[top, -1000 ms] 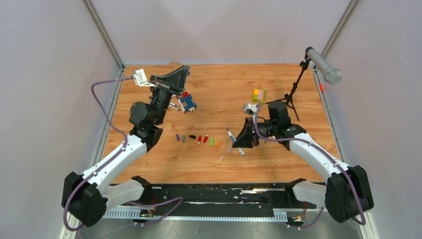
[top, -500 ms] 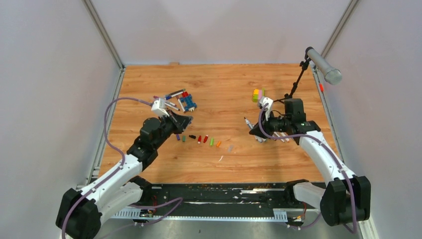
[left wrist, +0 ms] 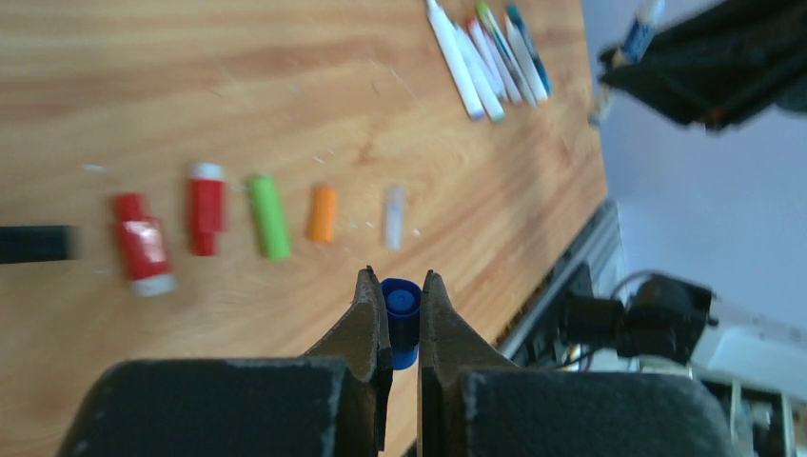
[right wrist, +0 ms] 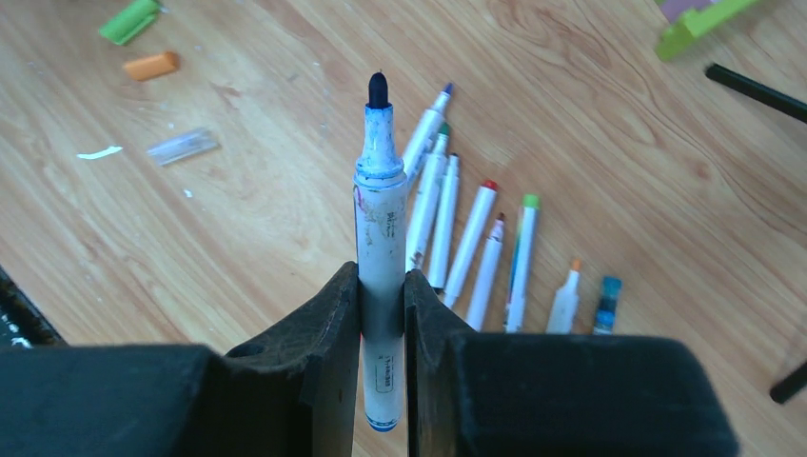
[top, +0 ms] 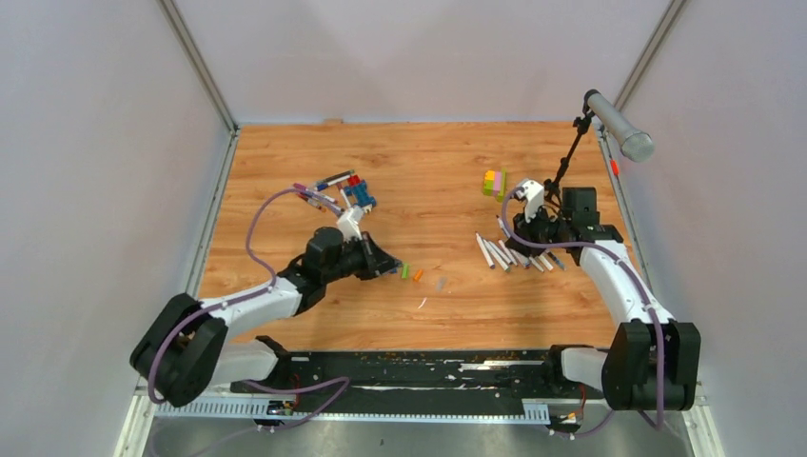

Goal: Open the pen caps
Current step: Place the pen cap at the center of the board.

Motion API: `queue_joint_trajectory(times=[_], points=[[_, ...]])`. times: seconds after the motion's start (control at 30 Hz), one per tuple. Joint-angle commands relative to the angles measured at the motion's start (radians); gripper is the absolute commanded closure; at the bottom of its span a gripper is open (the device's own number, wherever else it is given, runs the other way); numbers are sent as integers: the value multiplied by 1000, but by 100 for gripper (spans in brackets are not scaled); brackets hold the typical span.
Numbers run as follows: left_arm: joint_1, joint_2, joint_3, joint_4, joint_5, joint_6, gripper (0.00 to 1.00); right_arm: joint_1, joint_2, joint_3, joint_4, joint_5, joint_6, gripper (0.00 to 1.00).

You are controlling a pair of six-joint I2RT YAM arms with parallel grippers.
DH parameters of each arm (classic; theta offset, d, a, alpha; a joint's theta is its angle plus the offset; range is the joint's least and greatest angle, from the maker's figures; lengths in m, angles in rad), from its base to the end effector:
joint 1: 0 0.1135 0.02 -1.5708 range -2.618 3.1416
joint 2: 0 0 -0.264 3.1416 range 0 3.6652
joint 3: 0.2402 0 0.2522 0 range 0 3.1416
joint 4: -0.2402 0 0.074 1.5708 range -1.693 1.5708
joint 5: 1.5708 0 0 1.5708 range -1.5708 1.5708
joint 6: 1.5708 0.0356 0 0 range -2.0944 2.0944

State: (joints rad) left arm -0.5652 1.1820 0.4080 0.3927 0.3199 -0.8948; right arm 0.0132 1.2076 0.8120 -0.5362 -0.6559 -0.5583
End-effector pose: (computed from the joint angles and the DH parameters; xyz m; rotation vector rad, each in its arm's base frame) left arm 0.1942 -0.1364 0.1894 -0.1210 2.1541 -1.2254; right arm 0.2360 0.0248 0.2392 -0.8996 2.1407 0.5506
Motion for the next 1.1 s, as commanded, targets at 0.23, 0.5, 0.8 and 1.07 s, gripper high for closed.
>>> queue_joint_trajectory(times=[0.23,0.5,0.8,1.07], points=[[-391,368,384,-157,-154,80,96,-89,26,48,1,88,-16,100],[-471,618,637,-377,-215,115,93,-94,35,53,-5,84,-15,100],[-475,749,802,-600,-315,189,86,-94,37,58,-16,60,-17,100],[-475,809,870,-753,-423,203,81,-94,36,61,-22,51,-20,100]])
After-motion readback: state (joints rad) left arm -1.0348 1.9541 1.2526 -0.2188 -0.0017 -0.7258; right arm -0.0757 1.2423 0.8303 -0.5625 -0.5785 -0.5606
